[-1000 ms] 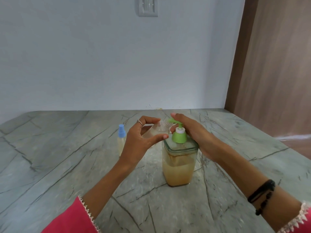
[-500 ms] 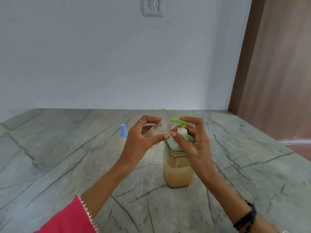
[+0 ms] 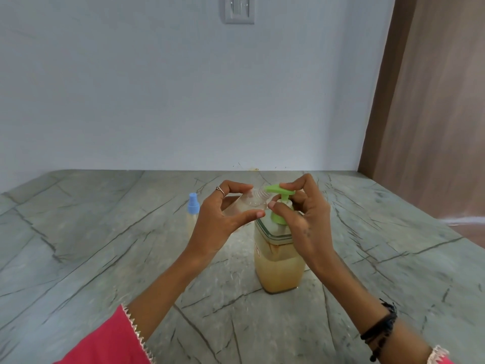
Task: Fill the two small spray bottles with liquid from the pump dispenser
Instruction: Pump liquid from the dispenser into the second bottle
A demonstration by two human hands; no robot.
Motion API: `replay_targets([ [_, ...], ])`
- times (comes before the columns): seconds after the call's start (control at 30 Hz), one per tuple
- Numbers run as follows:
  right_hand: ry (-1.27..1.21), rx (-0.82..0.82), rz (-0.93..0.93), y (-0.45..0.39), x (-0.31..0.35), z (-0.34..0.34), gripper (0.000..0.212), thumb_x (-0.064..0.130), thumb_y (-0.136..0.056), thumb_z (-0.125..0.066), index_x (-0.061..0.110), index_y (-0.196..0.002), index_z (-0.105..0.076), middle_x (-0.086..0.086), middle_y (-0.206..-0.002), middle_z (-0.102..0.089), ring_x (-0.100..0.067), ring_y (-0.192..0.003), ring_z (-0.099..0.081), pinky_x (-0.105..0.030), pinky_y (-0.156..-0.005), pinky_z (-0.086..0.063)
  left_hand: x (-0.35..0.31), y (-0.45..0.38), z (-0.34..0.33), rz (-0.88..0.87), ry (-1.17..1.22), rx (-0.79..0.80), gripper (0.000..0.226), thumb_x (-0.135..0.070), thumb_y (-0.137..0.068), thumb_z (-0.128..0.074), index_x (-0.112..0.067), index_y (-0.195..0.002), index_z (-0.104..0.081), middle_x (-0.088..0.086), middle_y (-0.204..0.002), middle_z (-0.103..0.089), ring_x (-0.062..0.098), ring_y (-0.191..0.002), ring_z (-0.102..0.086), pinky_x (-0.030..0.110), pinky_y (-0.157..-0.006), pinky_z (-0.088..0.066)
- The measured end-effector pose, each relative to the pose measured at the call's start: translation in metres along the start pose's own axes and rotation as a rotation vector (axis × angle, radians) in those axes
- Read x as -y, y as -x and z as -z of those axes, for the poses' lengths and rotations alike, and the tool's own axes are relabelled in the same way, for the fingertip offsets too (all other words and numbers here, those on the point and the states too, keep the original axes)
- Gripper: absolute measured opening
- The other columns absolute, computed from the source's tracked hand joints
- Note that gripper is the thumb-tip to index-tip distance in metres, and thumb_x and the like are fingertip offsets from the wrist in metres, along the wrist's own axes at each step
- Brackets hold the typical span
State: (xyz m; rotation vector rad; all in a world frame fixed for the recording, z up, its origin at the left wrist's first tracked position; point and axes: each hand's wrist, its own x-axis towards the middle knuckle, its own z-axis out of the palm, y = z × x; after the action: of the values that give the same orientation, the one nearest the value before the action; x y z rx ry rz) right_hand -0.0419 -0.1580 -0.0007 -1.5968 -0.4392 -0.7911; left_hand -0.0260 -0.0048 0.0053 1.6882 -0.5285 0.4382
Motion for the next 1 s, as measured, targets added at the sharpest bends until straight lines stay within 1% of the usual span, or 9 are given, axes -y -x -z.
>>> replay_targets([
  [0.1,0.012,0.014,0.042,0.004,-0.002,0.001,0.03,0.017,-0.081,-0.067,0.039,-0.092,-0.051,-0.001,-0.083,-0.072,-0.024,-0.072,-0.069,-0.048,-0.062,-0.055,0.0,0.0,0.0,-0.004,0.016,-0.01,0.042,-0.032,-0.055,-0.078,-0.032,-0.093,-0.06,-0.014,-0.098,-0.066,0.002,-0.094,-0.064,0.023,-0.082,-0.054],
  [0.2,0.03,0.028,0.076,0.006,-0.004,0.002,0.03,0.021,-0.085,-0.065,0.04,-0.1,-0.049,0.004,-0.084,-0.072,-0.018,-0.072,-0.069,-0.041,-0.061,-0.056,0.0,0.0,-0.001,-0.01,0.026,-0.011,0.042,-0.032,-0.055,-0.077,-0.031,-0.093,-0.06,-0.014,-0.096,-0.066,0.002,-0.093,-0.065,0.021,-0.08,-0.053],
  [0.37,0.045,-0.009,0.072,0.005,-0.004,-0.001,0.034,0.02,-0.083,-0.067,0.048,-0.092,-0.05,0.002,-0.078,-0.071,-0.016,-0.062,-0.066,-0.036,-0.052,-0.053,0.0,0.0,-0.001,-0.014,0.02,-0.014,0.042,-0.032,-0.055,-0.077,-0.03,-0.093,-0.06,-0.014,-0.097,-0.066,0.001,-0.092,-0.065,0.021,-0.081,-0.054],
  [0.53,0.055,-0.066,0.04,-0.002,-0.005,-0.002,0.022,0.018,-0.075,-0.068,0.031,-0.074,-0.05,-0.016,-0.071,-0.067,-0.043,-0.061,-0.061,-0.052,-0.047,-0.048,0.001,0.0,-0.001,-0.009,0.004,-0.016,0.042,-0.033,-0.054,-0.077,-0.032,-0.092,-0.06,-0.013,-0.099,-0.066,0.002,-0.092,-0.065,0.023,-0.081,-0.054],
  [0.63,0.088,-0.071,0.05,-0.005,-0.004,-0.003,0.03,0.015,-0.075,-0.068,0.033,-0.066,-0.046,-0.014,-0.069,-0.063,-0.044,-0.058,-0.059,-0.049,-0.042,-0.044,0.001,0.0,0.0,-0.002,-0.006,-0.016,0.042,-0.033,-0.055,-0.078,-0.033,-0.092,-0.06,-0.013,-0.099,-0.067,0.004,-0.095,-0.065,0.024,-0.083,-0.054],
  [0.7,0.09,-0.069,0.062,-0.006,-0.005,-0.003,0.035,0.011,-0.076,-0.068,0.034,-0.066,-0.044,-0.014,-0.068,-0.061,-0.043,-0.057,-0.058,-0.049,-0.041,-0.043,0.001,0.0,0.0,0.0,-0.009,-0.017,0.042,-0.034,-0.054,-0.078,-0.033,-0.092,-0.06,-0.015,-0.098,-0.066,0.003,-0.093,-0.065,0.023,-0.082,-0.054],
  [0.8,0.099,-0.071,0.083,-0.004,-0.009,-0.003,0.031,0.017,-0.077,-0.067,0.04,-0.071,-0.047,-0.016,-0.067,-0.063,-0.042,-0.057,-0.058,-0.05,-0.043,-0.044,0.0,0.001,-0.001,0.003,-0.012,-0.018,0.042,-0.034,-0.055,-0.078,-0.033,-0.093,-0.06,-0.015,-0.098,-0.066,0.001,-0.092,-0.064,0.022,-0.08,-0.055],
  [0.9,0.167,-0.073,0.163,0.0,-0.012,-0.003,0.023,0.027,-0.08,-0.064,0.046,-0.083,-0.05,-0.009,-0.076,-0.067,-0.03,-0.061,-0.063,-0.049,-0.05,-0.049,-0.001,0.0,-0.001,0.001,0.006,-0.022,0.042,-0.031,-0.055,-0.077,-0.031,-0.093,-0.06,-0.015,-0.097,-0.066,-0.002,-0.09,-0.064,0.018,-0.078,-0.053],
  [1.0,0.274,-0.087,0.267,0.0,-0.013,-0.002,0.021,0.03,-0.08,-0.058,0.033,-0.1,-0.053,0.007,-0.109,-0.054,-0.001,-0.08,-0.063,-0.035,-0.054,-0.054,-0.002,0.0,-0.002,0.004,0.03,-0.02,0.041,-0.029,-0.055,-0.077,-0.029,-0.093,-0.06,-0.014,-0.097,-0.065,-0.003,-0.089,-0.065,0.016,-0.074,-0.053],
])
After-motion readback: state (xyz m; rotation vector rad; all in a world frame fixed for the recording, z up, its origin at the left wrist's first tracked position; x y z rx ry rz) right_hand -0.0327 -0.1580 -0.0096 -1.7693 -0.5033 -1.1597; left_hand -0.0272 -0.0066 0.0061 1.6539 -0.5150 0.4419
